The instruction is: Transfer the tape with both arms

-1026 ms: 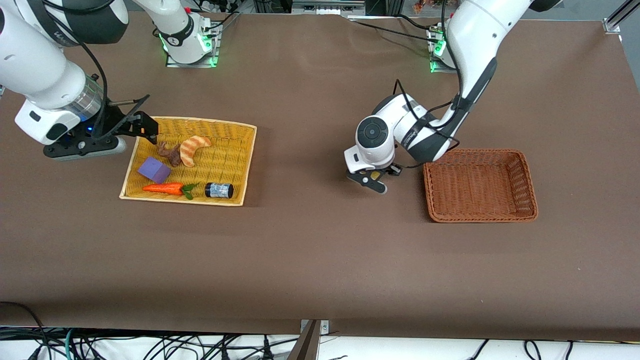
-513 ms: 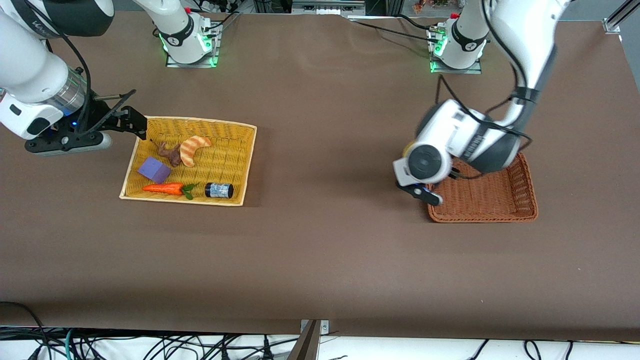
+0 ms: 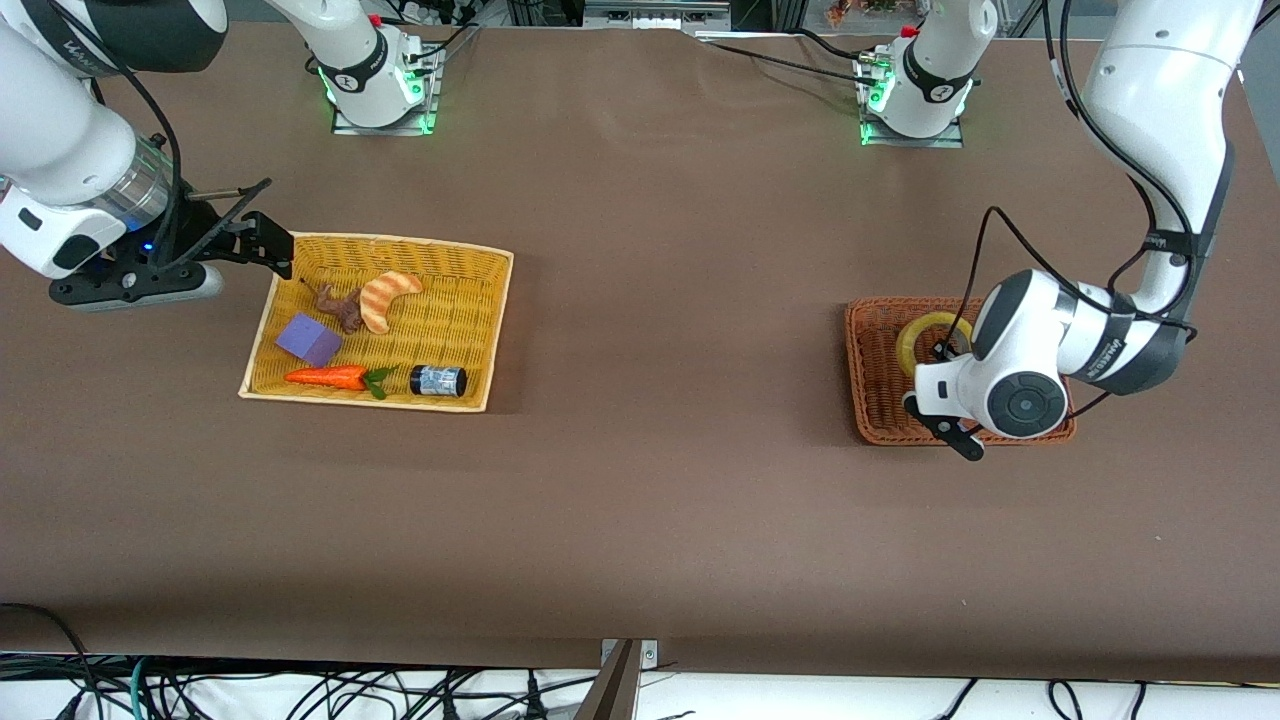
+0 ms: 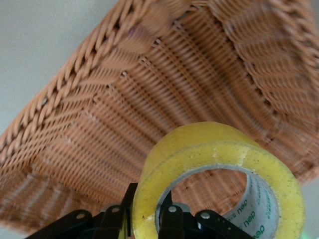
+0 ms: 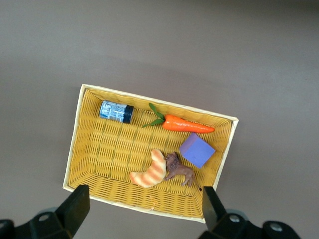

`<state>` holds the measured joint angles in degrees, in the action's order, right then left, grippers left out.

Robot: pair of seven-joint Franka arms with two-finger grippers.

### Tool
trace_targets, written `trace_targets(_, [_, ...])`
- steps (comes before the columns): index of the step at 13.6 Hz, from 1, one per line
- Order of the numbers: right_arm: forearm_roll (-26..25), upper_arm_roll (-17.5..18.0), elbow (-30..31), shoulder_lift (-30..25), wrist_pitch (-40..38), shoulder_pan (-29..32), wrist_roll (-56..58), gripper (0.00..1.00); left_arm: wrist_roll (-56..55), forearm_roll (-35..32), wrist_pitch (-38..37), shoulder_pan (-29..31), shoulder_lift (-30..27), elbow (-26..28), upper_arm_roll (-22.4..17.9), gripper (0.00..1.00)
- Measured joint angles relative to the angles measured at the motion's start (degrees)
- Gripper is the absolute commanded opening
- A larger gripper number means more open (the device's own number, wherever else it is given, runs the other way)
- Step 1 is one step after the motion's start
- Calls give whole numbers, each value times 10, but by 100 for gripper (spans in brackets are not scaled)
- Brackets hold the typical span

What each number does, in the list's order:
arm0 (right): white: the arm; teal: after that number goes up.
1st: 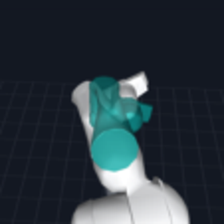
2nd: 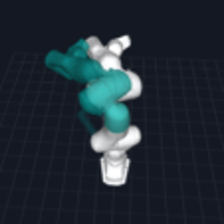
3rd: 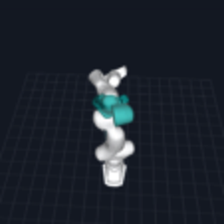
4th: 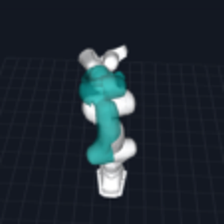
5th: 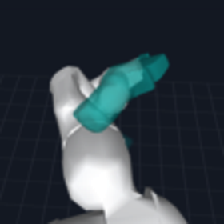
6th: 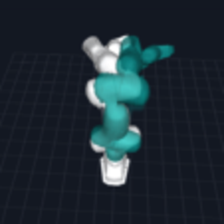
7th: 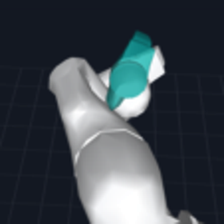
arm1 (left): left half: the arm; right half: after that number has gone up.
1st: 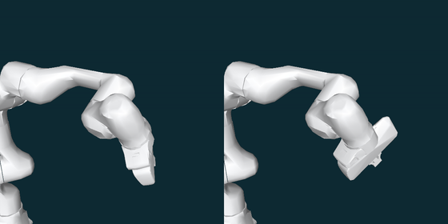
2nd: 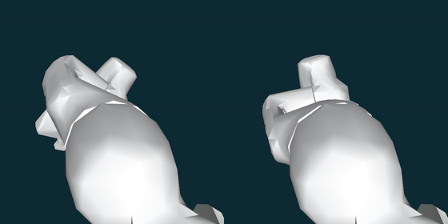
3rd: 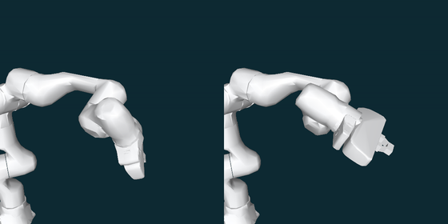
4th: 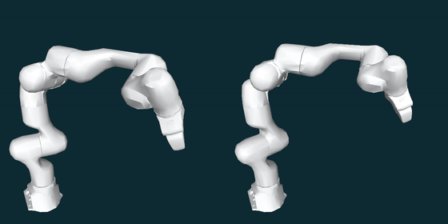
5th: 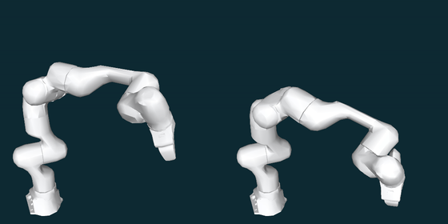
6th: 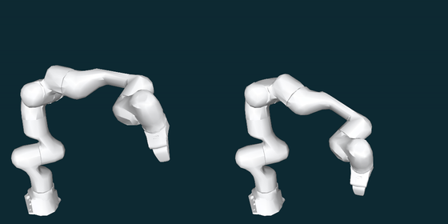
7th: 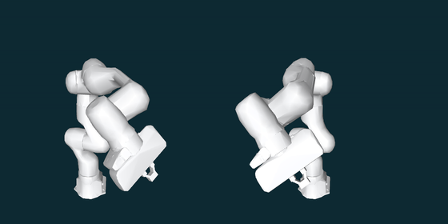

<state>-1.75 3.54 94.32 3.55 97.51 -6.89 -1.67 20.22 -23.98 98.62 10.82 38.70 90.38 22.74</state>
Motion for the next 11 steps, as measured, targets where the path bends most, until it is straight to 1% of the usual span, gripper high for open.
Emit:
trace_targets(1, [0,0,0,0,0,0,0,100,2,0,11,0,10,0,1,99])
trace_targets(3, [0,-1,0,0,-1,0,0,100,2,-1,15,-5,17,0,6,100])
trace_targets(6, [0,-6,-5,0,-6,0,0,100,2,0,13,-6,-1,-11,22,100])
trace_targets(8, [0,-10,-9,-1,-12,1,2,100,1,12,9,-5,-40,-22,42,100])
trace_targets(10, [0,-12,-10,-1,-14,1,4,100,0,33,-1,-6,-99,-26,52,100])
trace_targets(11, [0,-12,-10,-1,-14,1,5,100,0,55,-9,-5,-131,-30,53,100])
